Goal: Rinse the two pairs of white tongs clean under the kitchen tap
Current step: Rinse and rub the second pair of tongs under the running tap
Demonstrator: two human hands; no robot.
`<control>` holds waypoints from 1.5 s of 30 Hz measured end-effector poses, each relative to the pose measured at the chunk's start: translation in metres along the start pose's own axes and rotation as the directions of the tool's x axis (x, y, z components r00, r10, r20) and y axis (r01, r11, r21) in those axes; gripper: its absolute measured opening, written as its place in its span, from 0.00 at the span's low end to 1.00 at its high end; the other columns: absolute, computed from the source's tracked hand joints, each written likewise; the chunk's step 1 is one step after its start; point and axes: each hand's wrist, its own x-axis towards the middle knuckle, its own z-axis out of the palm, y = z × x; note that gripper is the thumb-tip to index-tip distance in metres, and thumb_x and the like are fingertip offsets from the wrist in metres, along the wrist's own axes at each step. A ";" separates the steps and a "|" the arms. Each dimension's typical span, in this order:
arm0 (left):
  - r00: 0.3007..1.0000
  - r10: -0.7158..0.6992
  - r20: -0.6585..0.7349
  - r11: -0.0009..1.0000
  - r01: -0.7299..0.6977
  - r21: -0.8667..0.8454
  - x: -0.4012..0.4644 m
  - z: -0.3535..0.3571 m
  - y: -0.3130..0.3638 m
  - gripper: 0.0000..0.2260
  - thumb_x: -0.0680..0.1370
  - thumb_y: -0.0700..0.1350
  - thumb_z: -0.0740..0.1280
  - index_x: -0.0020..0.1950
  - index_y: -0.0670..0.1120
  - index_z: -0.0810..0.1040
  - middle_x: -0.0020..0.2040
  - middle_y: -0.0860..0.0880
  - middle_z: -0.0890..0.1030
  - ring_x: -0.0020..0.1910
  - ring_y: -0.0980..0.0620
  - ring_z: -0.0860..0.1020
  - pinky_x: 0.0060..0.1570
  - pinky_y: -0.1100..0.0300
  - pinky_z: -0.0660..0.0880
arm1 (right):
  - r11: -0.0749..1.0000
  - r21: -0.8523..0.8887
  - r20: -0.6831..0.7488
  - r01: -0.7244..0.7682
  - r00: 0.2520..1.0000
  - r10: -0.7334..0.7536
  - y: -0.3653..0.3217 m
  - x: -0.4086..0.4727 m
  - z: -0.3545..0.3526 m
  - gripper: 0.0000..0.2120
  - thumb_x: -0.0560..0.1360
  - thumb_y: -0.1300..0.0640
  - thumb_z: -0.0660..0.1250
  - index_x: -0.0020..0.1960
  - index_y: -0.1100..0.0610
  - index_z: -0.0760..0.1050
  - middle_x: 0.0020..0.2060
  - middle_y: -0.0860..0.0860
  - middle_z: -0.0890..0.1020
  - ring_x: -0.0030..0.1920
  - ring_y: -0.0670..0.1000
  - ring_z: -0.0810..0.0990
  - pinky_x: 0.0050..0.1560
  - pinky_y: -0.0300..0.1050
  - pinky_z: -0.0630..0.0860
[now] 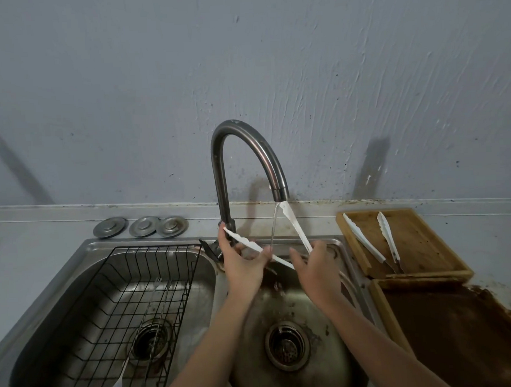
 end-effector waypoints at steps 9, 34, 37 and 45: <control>0.998 0.063 -0.010 0.996 -0.064 -0.068 0.004 -0.013 0.008 0.42 0.69 0.28 0.71 0.68 0.64 0.58 0.50 0.41 0.76 0.51 0.44 0.80 0.52 0.44 0.79 | 0.999 0.016 0.061 -0.041 0.997 0.040 -0.017 -0.006 0.016 0.27 0.69 0.36 0.65 0.52 0.58 0.64 0.38 0.50 0.74 0.35 0.48 0.75 0.27 0.38 0.63; 0.937 -0.309 0.163 0.951 0.299 0.084 -0.009 -0.015 -0.005 0.09 0.80 0.36 0.60 0.48 0.41 0.80 0.38 0.46 0.82 0.29 0.58 0.81 0.36 0.64 0.81 | 0.992 0.002 0.101 0.126 0.987 -0.126 0.082 -0.006 -0.044 0.04 0.76 0.62 0.63 0.47 0.54 0.71 0.41 0.48 0.74 0.42 0.49 0.77 0.42 0.44 0.77; 0.937 -0.294 0.186 0.948 0.261 0.184 -0.008 -0.015 -0.003 0.06 0.78 0.36 0.62 0.48 0.40 0.79 0.40 0.44 0.82 0.34 0.54 0.82 0.35 0.64 0.81 | 0.995 0.003 0.099 0.102 0.990 -0.102 0.082 -0.006 -0.043 0.02 0.77 0.61 0.62 0.49 0.56 0.72 0.42 0.52 0.77 0.41 0.49 0.78 0.41 0.44 0.78; 0.967 -0.162 0.196 0.751 -0.008 0.660 -0.004 -0.018 -0.011 0.08 0.67 0.41 0.74 0.37 0.44 0.75 0.28 0.51 0.78 0.22 0.61 0.75 0.21 0.74 0.68 | 0.997 -0.055 0.157 0.059 0.986 -0.050 0.072 -0.007 -0.041 0.03 0.79 0.58 0.60 0.47 0.55 0.72 0.35 0.52 0.78 0.34 0.49 0.79 0.33 0.39 0.76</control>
